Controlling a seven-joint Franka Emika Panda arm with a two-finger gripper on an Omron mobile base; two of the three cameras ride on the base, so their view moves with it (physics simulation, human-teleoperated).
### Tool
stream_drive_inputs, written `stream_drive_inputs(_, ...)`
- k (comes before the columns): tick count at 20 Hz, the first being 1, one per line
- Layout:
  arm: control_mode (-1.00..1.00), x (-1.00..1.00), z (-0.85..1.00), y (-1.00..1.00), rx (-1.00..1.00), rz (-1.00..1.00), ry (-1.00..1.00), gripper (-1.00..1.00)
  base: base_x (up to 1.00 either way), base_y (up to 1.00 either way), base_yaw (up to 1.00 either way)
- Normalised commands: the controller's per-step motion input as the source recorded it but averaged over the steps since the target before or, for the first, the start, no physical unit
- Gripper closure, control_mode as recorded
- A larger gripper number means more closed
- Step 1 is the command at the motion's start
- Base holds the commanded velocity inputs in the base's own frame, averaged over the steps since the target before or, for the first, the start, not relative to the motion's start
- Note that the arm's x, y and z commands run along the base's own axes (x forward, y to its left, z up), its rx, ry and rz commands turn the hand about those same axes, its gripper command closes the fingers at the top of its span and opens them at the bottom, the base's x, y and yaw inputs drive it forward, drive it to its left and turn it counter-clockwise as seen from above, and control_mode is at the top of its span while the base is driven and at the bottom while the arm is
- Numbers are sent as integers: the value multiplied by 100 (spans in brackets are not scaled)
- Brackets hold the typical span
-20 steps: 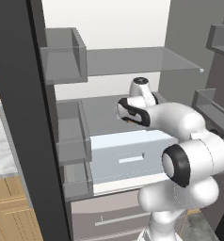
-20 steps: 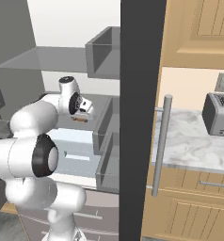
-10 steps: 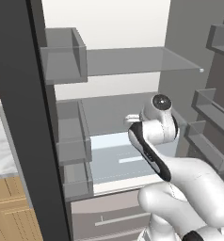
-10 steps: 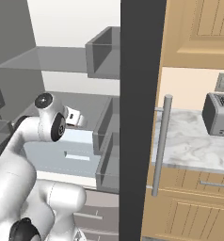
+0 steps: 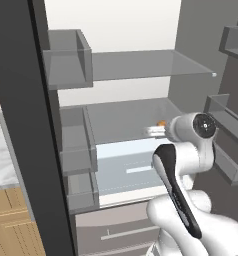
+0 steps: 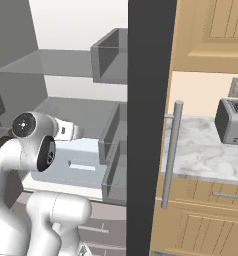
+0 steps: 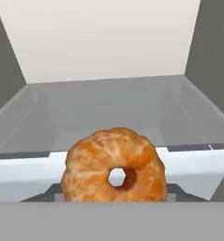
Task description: Retrieve the peach and tangerine from the fridge and place them into the bowl on the dining table.
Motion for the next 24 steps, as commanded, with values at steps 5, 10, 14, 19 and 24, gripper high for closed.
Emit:
stream_drive_inputs(5, -100, -64, 99, -4, 0, 7, -21, 100, 0, 0, 0)
stream_drive_inputs(10, -100, -34, 52, -4, 0, 0, -2, 100, 0, 0, 0)
stream_drive_inputs(14, -100, -29, 17, -10, 0, 0, 0, 100, 0, 0, 0)
stream_drive_inputs(19, 100, -18, 3, -1, 0, 0, 0, 100, -44, 0, 0)
stream_drive_inputs(24, 100, 0, 0, 0, 0, 0, 0, 100, -99, 3, 0)
